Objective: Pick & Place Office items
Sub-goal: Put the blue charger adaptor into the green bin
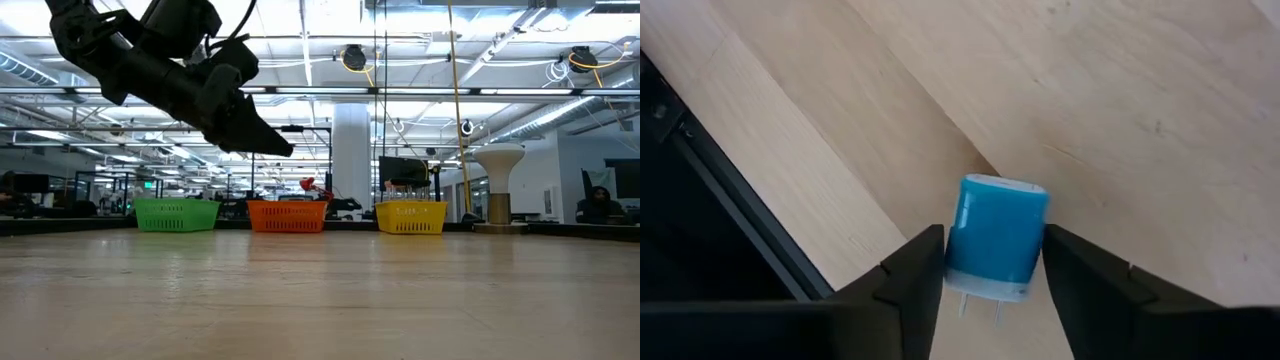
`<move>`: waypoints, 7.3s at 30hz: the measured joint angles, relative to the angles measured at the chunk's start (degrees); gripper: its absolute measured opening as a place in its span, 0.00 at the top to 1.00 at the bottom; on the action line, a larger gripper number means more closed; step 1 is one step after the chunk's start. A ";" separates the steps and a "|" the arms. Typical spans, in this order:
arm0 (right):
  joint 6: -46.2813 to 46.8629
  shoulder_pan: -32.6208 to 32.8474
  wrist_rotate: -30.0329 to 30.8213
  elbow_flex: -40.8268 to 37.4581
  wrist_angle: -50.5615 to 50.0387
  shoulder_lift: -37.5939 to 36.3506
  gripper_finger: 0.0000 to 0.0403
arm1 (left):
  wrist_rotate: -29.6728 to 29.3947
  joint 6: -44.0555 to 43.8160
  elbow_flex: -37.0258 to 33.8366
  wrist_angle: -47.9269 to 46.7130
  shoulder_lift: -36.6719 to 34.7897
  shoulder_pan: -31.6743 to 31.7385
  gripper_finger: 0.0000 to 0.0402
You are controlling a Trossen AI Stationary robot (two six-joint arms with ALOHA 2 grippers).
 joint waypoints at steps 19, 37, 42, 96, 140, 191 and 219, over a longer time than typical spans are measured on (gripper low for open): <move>-10.42 -3.18 -2.93 -0.02 -4.10 -0.65 0.71 | -0.57 0.87 -0.59 -1.03 -0.87 0.15 0.97; -74.56 -40.86 -2.76 -0.02 3.79 -3.28 0.69 | -1.43 -3.13 -16.17 21.28 -0.87 -0.59 0.96; -84.80 -46.64 -6.15 -0.03 9.43 0.27 0.69 | -1.44 -2.30 -16.17 21.82 -0.87 -0.74 0.99; -84.69 -33.67 7.74 -33.00 48.66 -23.58 0.45 | 0.13 5.35 10.66 11.57 27.78 -5.05 0.67; -137.84 -30.62 16.85 -24.52 70.55 -6.73 0.67 | 33.38 -9.26 0.22 42.73 25.16 0.59 0.60; -96.35 -53.12 -7.17 25.31 6.78 18.62 0.53 | -16.57 3.14 -28.72 29.81 -14.21 -8.37 0.90; -87.68 -50.05 0.25 -28.36 32.87 -29.30 0.98 | -16.60 -10.80 -18.13 7.14 -14.19 -9.04 0.90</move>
